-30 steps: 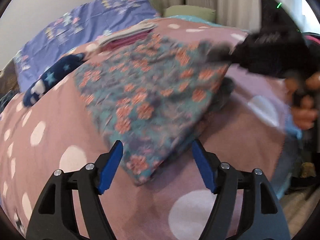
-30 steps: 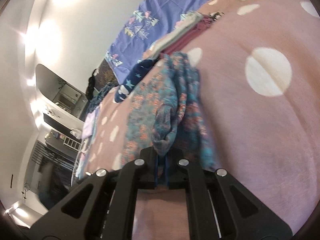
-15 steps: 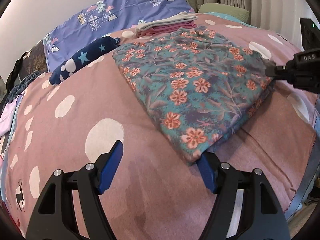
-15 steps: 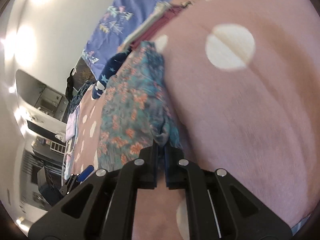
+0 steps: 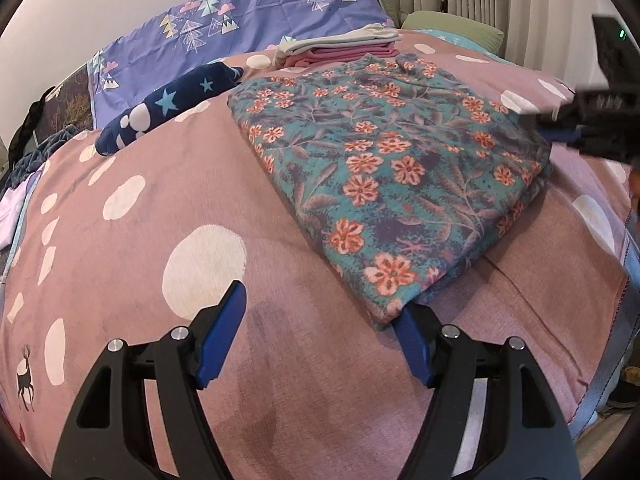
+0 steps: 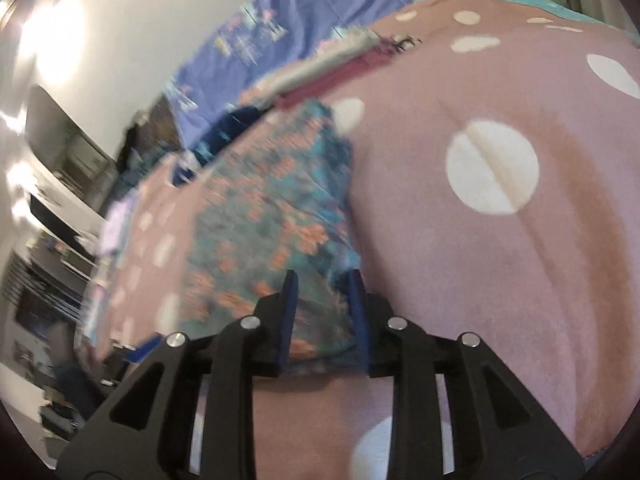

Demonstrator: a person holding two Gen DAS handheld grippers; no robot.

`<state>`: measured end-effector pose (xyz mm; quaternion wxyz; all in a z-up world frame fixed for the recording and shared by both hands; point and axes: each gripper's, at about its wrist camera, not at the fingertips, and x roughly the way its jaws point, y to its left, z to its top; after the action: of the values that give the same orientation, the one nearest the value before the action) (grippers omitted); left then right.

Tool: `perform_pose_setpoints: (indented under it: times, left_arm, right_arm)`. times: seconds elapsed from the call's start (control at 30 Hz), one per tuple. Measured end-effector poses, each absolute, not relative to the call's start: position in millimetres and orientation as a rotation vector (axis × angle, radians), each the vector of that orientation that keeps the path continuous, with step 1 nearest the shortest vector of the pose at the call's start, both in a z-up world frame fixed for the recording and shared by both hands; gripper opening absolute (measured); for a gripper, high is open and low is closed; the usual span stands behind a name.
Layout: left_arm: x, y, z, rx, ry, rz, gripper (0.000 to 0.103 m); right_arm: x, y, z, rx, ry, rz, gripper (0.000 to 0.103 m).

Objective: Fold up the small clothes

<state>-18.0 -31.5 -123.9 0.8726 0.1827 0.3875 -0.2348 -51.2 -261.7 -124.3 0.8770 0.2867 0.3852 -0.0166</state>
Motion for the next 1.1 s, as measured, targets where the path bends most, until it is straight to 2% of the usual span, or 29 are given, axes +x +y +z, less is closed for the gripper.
perform_pose_setpoints:
  times: [0.03,0.13,0.27,0.4,0.57,0.67,0.77,0.87,0.93,1.03,1.1]
  left_arm:
    - [-18,-30,-125,0.385,0.811,-0.490,0.073]
    - [-14,-19,-127,0.369,0.821,-0.504,0.075]
    - [-12,-9,-126,0.310,0.849,-0.536,0.074]
    - [-17,1,-107,0.228,0.859,-0.617,0.070]
    - [-17,6,-76,0.116,0.806,-0.686,0.070]
    - [2,-4,-90,0.119,0.834,-0.639,0.070]
    - [18,-12,-127,0.159,0.960,-0.603,0.070]
    - [14,-14,-130,0.177,0.920,-0.610,0.073]
    - [16,-14,-122,0.146,0.921,-0.640,0.073]
    - [24,-12,-108,0.076,0.913,-0.676,0.073]
    - [32,-14,-101,0.045,0.906,-0.677,0.074]
  right_arm:
    - [-50,-263,-134,0.582,0.849,-0.073,0.015]
    - [-54,-271,-149,0.637,0.891,-0.072,0.011]
    - [-61,-268,-141,0.588,0.885,-0.067,0.013]
    - [-66,-271,-128,0.591,0.854,-0.069,0.023]
    - [-62,-268,-125,0.586,0.832,-0.035,0.023]
    - [-54,-263,-144,0.586,0.916,-0.044,0.023]
    - [-62,-270,-142,0.615,0.896,-0.020,0.023]
    - [-67,-274,-139,0.622,0.882,0.017,0.036]
    - [-68,-277,-131,0.603,0.847,0.045,0.052]
    - [-58,-278,-115,0.535,0.788,0.047,0.063]
    - [-43,-278,-109,0.519,0.774,0.075,0.066]
